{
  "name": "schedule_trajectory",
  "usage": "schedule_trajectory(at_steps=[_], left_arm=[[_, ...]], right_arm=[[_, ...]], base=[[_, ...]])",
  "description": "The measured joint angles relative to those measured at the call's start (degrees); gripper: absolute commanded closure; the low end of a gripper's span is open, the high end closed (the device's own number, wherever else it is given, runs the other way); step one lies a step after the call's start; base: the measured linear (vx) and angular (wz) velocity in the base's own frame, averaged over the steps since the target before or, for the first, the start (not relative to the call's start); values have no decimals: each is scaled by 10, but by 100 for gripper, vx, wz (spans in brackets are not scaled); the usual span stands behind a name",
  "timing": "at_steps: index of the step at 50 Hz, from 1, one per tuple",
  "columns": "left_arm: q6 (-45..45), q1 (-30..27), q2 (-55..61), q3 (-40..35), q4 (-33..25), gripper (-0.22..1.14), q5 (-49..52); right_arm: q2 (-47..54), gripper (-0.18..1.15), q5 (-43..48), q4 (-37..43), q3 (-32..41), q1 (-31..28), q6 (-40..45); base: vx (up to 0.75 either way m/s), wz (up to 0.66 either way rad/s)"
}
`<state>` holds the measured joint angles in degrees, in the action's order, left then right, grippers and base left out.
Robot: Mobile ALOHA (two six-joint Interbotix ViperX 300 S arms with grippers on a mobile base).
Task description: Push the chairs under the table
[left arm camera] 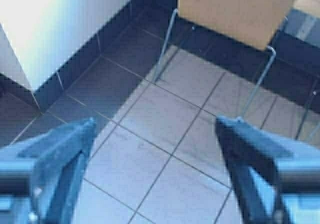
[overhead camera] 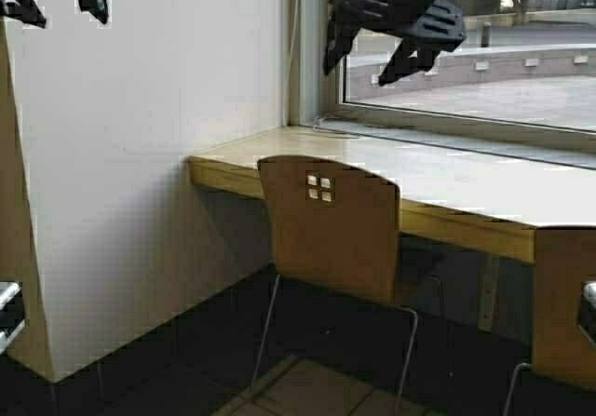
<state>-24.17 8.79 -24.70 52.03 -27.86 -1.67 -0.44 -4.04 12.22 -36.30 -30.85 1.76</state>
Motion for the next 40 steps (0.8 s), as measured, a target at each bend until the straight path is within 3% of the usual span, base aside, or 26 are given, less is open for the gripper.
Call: schedule_trajectory(at_steps=[40], left_arm=[[6, 3, -17, 4, 0, -9, 7]], right_arm=[[51, -7, -29, 0, 20, 4, -2]], base=[[-30, -30]])
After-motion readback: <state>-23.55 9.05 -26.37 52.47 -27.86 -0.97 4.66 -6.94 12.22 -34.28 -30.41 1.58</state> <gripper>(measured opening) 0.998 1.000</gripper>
